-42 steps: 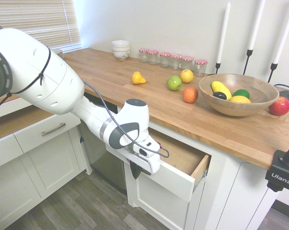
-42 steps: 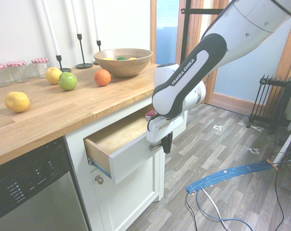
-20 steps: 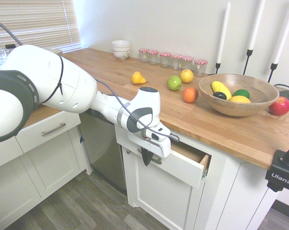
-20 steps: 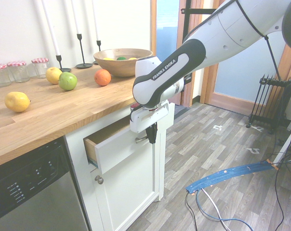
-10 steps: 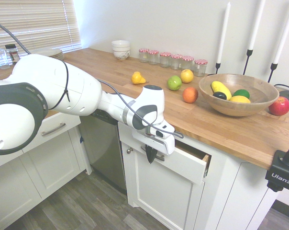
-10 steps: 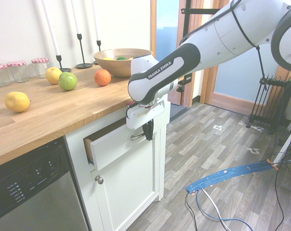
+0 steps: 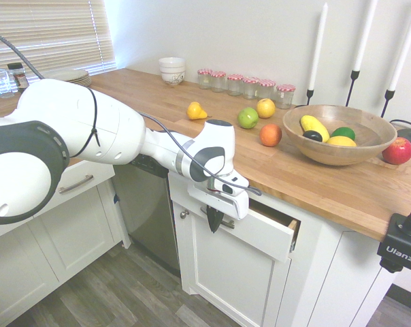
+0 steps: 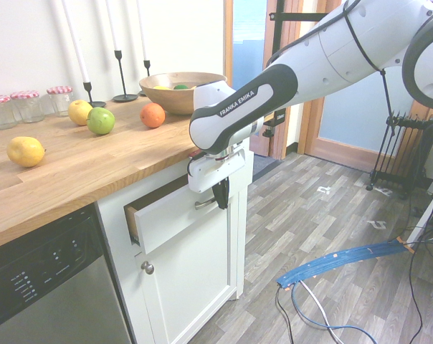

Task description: Close the drawer

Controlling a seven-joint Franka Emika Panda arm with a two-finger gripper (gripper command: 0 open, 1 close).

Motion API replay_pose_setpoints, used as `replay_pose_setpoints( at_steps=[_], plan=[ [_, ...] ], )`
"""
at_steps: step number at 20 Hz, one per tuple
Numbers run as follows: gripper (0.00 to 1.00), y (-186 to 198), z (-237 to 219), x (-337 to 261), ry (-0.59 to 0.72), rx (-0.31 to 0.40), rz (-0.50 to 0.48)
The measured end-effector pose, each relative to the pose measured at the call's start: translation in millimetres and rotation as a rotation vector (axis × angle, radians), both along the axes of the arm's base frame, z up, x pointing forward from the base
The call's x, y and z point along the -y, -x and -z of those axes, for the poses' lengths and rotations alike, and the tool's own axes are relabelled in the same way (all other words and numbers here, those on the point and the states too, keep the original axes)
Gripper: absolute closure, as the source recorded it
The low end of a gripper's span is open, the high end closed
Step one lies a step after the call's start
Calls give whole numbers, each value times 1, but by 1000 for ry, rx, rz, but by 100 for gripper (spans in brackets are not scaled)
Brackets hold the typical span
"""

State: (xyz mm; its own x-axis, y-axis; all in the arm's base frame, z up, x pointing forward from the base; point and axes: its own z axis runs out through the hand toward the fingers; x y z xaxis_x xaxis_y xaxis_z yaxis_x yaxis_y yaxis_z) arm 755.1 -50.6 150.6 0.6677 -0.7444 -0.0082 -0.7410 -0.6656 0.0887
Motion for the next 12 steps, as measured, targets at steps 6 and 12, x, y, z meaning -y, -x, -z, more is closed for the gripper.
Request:
replay_pose_setpoints(
  at_steps=[6, 12],
  plan=[
    [0, 1, -1, 0, -1, 18, 0],
    [0, 23, -16, 0, -3, 64, 9]
  ],
)
